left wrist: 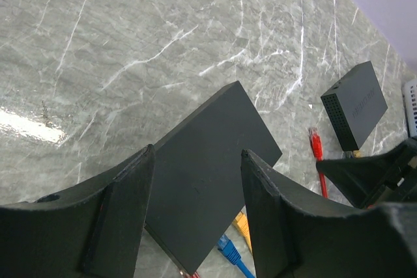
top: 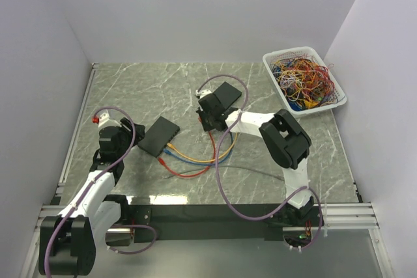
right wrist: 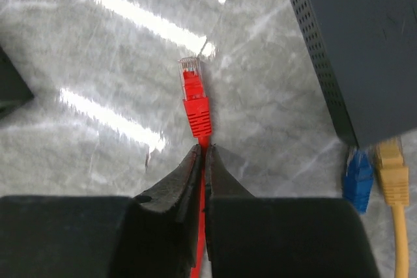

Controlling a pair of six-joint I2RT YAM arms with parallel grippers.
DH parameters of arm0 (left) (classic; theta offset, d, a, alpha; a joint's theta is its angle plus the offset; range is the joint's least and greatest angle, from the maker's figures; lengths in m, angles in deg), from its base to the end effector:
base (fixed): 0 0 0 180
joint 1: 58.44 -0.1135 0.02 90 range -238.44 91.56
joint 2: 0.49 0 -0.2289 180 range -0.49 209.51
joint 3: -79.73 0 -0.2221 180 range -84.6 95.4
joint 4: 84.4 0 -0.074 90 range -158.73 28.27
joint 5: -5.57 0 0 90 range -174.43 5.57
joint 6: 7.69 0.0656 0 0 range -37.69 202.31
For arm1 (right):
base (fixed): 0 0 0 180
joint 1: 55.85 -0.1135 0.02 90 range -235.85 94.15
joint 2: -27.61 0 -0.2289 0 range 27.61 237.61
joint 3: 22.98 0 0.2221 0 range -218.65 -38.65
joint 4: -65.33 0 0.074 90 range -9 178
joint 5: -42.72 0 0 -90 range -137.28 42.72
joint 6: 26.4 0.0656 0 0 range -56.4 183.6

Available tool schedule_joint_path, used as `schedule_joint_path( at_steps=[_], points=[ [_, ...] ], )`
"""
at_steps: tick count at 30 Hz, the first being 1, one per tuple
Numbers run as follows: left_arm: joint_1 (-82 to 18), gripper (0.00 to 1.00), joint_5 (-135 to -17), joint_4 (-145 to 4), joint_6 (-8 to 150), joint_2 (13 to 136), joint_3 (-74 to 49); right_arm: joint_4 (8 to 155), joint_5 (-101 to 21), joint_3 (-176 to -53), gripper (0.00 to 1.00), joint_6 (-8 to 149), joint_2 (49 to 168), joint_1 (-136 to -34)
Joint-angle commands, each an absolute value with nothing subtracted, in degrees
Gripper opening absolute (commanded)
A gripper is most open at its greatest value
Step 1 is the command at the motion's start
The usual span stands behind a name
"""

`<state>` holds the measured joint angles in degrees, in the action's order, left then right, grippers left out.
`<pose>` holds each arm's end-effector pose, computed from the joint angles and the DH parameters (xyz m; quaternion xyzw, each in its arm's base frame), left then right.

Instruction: Insert the plug into the switch port

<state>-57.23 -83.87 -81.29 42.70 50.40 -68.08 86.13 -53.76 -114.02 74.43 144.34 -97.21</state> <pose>0.2155 -0.0052 0.1680 -0.2697 0.7829 -0.1993 0.5240 0.3193 0.2713 0.1207 -0.2239 0.9001 0.1156 0.3554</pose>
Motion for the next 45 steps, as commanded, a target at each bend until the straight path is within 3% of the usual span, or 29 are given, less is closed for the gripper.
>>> schedule_joint_path(
  at_steps=[1,12,17,34,45],
  points=[
    [-57.12,0.61,-84.26,-82.53,43.47,50.31,-66.84,82.25,-53.52,-110.55,0.0,74.59,138.2,-97.07],
    [-57.03,0.6,-83.64,-80.34,43.21,46.79,-65.79,74.15,-55.28,-100.7,0.0,72.74,125.27,-100.4],
    [-56.42,0.58,-75.85,-81.65,39.18,46.79,-64.65,73.71,-51.52,-100.0,0.0,72.3,123.42,-103.04],
    [-41.13,0.57,-75.91,-84.02,31.96,43.45,-58.93,65.89,-35.33,-94.11,0.0,72.65,112.08,-109.37],
    [-34.28,0.54,-80.21,-82.45,29.32,43.45,-57.35,66.76,-38.4,-94.37,0.0,72.83,112.25,-109.9]
  ],
)
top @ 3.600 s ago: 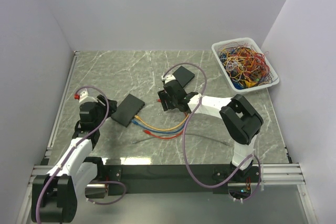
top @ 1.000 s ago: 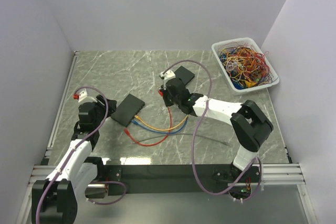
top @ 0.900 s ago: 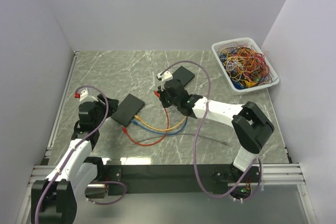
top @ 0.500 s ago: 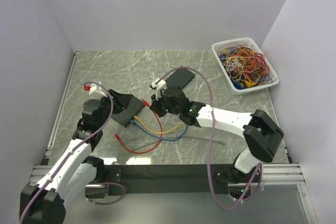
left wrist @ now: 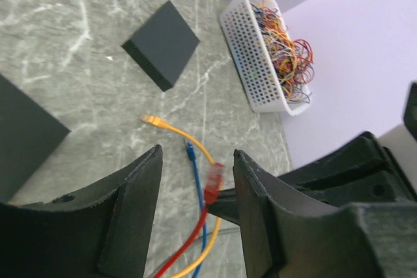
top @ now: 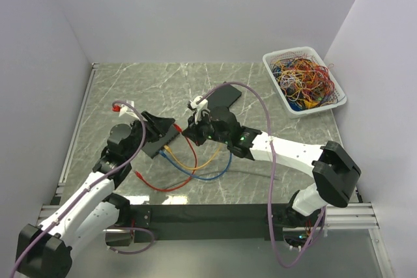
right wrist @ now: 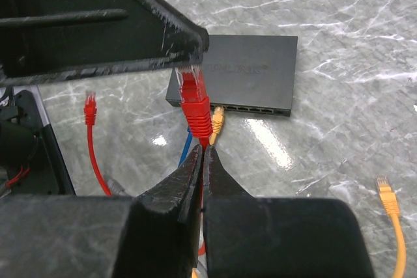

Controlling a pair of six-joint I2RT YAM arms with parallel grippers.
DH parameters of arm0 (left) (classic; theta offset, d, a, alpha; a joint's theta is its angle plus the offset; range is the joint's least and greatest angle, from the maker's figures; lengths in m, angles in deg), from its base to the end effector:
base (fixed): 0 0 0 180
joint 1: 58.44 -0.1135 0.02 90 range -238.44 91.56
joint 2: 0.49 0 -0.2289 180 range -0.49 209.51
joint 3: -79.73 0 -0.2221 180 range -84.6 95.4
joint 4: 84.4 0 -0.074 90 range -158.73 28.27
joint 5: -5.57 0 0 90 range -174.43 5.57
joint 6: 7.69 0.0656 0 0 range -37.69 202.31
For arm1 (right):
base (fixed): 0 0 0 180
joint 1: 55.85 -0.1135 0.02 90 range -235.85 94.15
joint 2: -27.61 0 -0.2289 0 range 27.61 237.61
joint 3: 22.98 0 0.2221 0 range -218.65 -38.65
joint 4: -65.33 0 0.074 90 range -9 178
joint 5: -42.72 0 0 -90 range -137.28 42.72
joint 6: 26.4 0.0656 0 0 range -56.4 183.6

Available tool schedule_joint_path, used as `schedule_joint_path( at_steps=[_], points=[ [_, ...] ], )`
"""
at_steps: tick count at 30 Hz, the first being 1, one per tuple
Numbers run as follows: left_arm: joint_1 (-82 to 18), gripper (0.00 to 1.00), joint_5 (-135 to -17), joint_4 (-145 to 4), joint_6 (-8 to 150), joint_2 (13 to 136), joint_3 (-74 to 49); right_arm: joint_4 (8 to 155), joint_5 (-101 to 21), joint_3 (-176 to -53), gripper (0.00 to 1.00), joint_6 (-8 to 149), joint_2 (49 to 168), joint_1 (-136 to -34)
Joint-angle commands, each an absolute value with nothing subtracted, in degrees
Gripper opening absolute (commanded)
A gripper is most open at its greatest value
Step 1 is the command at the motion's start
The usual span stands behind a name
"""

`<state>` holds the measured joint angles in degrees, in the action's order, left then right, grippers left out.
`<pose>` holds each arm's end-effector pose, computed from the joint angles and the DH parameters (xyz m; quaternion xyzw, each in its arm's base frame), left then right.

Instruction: Insert the plug into the switch port

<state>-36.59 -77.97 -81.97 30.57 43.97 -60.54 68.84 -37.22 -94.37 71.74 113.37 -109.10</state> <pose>0.1978 -0.0873 0.2382 -0.1571 0.7330 -0.4295 0.5036 0.2003 0.2874 0.2441 -0.3565 0.7239 0.3603 0.4680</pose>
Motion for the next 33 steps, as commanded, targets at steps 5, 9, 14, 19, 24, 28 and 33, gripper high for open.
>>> schedule_joint_path(
  at_steps=[5,9,14,19,24,28,33],
  points=[
    [-30.93,0.53,-84.25,-80.07,30.11,45.29,-55.68,68.78,-39.63,-96.3,0.0,72.3,113.74,-110.42],
    [-28.82,0.49,-86.17,-80.07,30.37,46.44,-55.33,69.05,-39.81,-96.57,0.0,72.13,113.84,-110.78],
    [-27.59,0.21,-88.03,-80.42,30.46,47.49,-55.24,68.7,-39.37,-96.22,0.0,72.13,113.4,-111.04],
    [-26.89,0.01,-87.86,-81.74,30.63,48.02,-55.42,67.56,-38.41,-95.26,0.0,72.56,112.6,-111.04],
    [-26.62,0.0,-86.98,-82.97,31.69,47.41,-56.03,66.59,-37.7,-94.29,0.0,73.0,111.02,-111.04],
    [-26.62,0.01,-87.68,-81.92,34.93,44.34,-56.03,63.61,-34.55,-91.48,0.46,74.67,107.43,-109.03],
    [-26.62,0.01,-85.58,-83.58,40.03,39.24,-58.13,58.0,-22.08,-87.97,0.59,82.38,103.38,-100.86]
  ],
)
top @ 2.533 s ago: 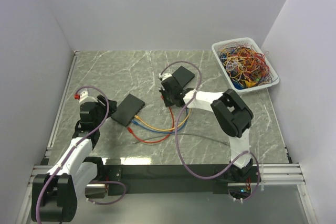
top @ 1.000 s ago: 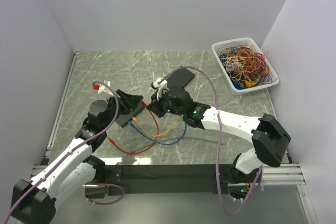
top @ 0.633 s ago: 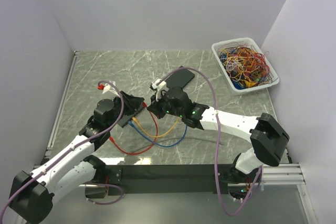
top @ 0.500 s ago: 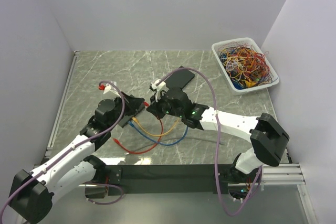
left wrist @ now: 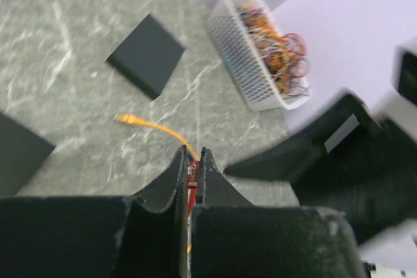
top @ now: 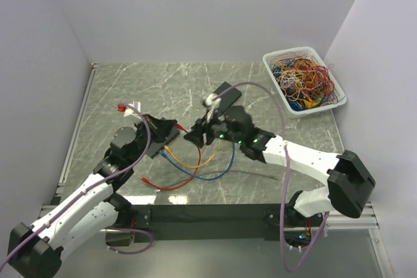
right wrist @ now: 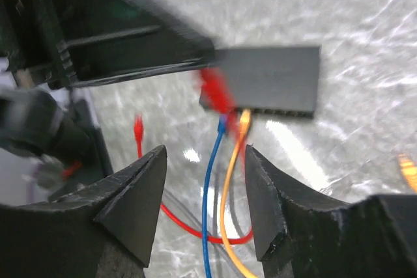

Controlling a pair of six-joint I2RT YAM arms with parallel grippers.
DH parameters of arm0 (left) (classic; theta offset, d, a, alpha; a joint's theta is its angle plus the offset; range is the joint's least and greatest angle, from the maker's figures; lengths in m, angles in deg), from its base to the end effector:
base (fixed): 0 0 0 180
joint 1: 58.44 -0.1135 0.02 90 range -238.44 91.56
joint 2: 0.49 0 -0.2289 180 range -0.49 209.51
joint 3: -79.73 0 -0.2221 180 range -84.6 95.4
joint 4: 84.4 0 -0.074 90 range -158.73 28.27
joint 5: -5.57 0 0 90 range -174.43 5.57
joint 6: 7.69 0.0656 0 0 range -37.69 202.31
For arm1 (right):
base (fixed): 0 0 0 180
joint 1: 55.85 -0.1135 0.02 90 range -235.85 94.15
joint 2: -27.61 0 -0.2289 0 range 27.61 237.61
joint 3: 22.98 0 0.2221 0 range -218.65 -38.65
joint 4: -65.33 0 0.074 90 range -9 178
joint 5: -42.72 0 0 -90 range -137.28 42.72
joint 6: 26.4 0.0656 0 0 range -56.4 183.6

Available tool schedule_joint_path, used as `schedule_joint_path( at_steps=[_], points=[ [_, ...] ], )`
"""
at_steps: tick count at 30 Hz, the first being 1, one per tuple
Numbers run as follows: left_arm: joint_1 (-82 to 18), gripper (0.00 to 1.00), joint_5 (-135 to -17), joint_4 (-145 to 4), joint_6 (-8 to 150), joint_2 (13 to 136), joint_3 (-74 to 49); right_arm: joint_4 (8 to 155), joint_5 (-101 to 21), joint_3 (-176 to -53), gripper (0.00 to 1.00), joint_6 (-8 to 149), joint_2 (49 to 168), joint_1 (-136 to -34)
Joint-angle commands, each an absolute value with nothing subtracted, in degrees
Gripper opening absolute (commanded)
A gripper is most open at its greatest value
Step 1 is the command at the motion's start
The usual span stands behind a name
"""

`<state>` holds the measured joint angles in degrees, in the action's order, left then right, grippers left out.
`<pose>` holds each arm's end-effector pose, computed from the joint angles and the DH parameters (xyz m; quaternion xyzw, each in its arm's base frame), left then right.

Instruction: Insert the plug into the switch port

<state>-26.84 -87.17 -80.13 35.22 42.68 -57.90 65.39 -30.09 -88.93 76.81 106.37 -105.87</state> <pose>0.1840 -0.1095 0.2547 -0.1154 0.7286 -0.4143 0.5331 0.1941 0.2616 0.2583 -0.3325 0.7042 0.4226 0.4637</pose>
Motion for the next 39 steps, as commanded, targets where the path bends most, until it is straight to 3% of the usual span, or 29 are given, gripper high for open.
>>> schedule_joint_path(
  at_steps=[1,5,11,24,27,30,31,35,39],
  points=[
    [-26.62,0.01,-82.62,-86.11,41.78,37.49,-58.84,56.5,-15.88,-87.52,0.59,83.89,103.2,-99.54],
    [-26.62,0.0,-75.3,-91.65,43.38,33.7,-62.17,47.88,-2.76,-86.02,0.59,91.62,105.56,-94.44],
    [-26.62,0.0,-70.46,-95.71,43.47,30.44,-64.03,39.36,7.19,-86.2,0.59,98.49,109.17,-93.37],
    [-26.62,0.0,-69.14,-99.84,41.01,30.09,-65.17,41.01,9.15,-88.31,0.56,97.79,111.28,-94.87],
    [-26.54,0.01,-68.7,-101.78,40.31,30.88,-65.7,41.89,8.97,-88.66,0.5,97.09,111.46,-95.66],
    [-26.53,0.01,-68.35,-102.31,40.22,31.58,-65.61,42.33,8.71,-88.92,0.36,96.82,111.64,-95.66],
    [-26.62,0.01,-68.43,-102.31,40.13,31.67,-65.61,42.25,8.71,-88.84,0.25,96.82,111.55,-95.57],
    [-26.53,0.0,-69.14,-101.7,40.3,31.5,-65.79,41.72,8.62,-88.49,0.01,96.91,111.29,-95.75],
    [-26.53,0.05,-72.64,-96.54,41.27,30.88,-64.65,42.33,7.83,-88.31,0.0,96.21,111.02,-95.66]
  ],
)
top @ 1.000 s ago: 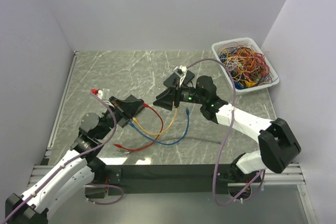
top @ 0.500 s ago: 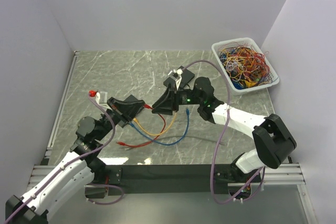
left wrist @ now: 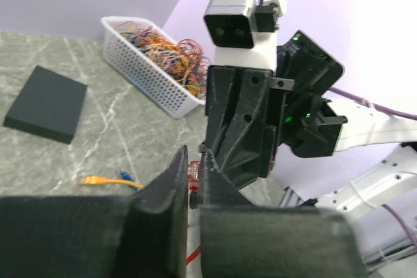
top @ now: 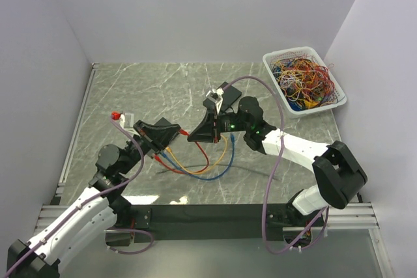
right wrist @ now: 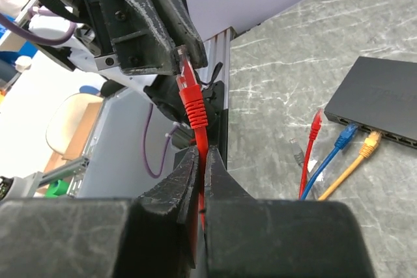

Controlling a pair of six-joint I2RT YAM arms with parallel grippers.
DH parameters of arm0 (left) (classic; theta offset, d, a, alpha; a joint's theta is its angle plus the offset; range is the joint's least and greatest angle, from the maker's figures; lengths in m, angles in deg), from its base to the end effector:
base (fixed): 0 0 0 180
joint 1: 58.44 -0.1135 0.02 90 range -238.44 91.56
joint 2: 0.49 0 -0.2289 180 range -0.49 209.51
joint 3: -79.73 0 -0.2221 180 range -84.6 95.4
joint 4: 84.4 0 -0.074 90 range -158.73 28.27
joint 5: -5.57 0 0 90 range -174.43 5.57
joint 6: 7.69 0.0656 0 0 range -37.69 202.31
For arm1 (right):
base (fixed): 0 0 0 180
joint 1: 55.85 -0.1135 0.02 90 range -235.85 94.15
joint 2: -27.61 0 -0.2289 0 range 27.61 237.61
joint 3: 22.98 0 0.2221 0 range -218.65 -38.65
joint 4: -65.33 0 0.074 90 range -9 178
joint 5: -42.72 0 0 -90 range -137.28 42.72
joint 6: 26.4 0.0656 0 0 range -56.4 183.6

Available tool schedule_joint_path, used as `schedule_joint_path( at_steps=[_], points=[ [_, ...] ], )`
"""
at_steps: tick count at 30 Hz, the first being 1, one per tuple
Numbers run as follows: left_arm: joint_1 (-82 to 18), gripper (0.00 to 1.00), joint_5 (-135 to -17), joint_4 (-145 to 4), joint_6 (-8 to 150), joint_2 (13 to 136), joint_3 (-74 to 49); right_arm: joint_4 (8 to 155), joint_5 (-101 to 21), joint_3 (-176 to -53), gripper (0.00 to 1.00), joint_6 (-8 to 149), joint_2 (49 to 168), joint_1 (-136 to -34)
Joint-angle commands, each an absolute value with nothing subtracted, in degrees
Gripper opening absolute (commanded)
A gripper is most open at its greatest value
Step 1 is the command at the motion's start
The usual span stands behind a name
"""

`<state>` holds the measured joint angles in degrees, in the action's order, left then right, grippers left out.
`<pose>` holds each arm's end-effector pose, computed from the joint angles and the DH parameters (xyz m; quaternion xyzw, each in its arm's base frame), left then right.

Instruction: Insert the plug into the switch port

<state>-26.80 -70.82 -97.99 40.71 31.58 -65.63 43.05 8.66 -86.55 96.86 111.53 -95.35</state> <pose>0.1453 -0.1077 0.2833 0.0426 0.6024 -0.5307 0.5947 0.2082 0.2421 0.2676 -0.3701 0.5946 0.6391 0.3178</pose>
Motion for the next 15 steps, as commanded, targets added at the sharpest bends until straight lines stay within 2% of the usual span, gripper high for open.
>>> schedule_joint_path(
  at_steps=[1,3,4,7,10,15],
  points=[
    [-26.53,0.15,-74.39,-94.68,41.44,30.97,-63.43,42.94,7.39,-88.4,0.0,95.77,110.67,-95.66],
    [-26.53,0.24,-78.87,-88.55,42.23,31.06,-61.75,45.4,5.38,-88.48,0.0,94.02,110.41,-95.75],
    [-26.53,0.33,-80.89,-85.99,42.06,31.32,-59.66,46.28,4.23,-88.57,0.0,93.4,109.88,-95.66],
    [-26.53,0.47,-86.78,-77.1,40.92,32.02,-55.44,50.93,-2.7,-88.57,0.0,90.24,108.74,-95.75],
    [-26.62,0.55,-91.1,-71.4,38.73,32.99,-52.44,55.5,-11.12,-88.84,0.0,87.16,107.25,-96.27],
    [-26.53,0.55,-93.13,-66.1,33.81,35.88,-49.09,64.03,-29.67,-89.89,0.0,79.96,104.26,-101.79]
  ],
)
